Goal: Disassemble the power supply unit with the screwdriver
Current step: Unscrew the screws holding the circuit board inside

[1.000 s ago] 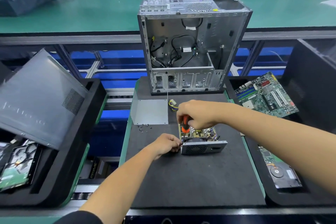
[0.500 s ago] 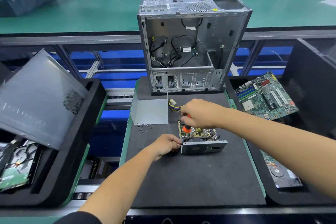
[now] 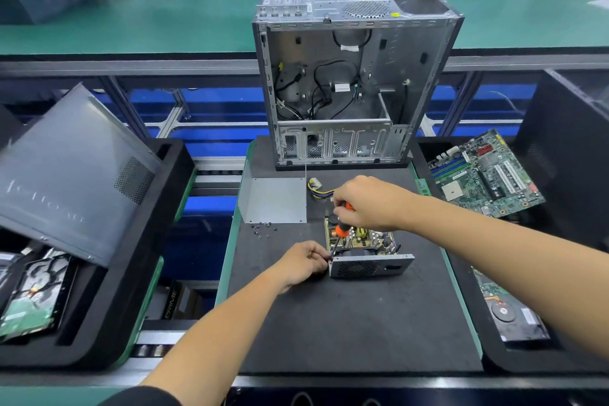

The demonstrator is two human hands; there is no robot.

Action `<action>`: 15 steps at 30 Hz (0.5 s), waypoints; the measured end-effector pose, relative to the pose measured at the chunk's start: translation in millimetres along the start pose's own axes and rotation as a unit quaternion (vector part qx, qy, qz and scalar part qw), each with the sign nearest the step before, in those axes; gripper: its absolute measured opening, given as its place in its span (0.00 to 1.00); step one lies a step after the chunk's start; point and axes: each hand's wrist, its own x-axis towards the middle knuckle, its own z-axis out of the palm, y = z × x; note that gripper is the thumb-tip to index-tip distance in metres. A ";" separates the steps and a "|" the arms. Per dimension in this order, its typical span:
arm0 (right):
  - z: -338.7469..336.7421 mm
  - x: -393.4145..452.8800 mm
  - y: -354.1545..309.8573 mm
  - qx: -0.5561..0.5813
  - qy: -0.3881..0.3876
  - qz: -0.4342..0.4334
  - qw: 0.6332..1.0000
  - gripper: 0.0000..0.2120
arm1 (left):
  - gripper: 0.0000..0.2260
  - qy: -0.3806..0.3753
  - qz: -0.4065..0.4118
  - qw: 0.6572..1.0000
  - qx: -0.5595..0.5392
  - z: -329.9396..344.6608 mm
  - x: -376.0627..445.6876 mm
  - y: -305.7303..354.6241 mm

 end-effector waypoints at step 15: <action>-0.9 1.8 -0.9 -0.007 -0.003 -0.002 1.000 0.11 | 0.09 0.009 0.009 1.000 0.008 1.9 0.9 -1.8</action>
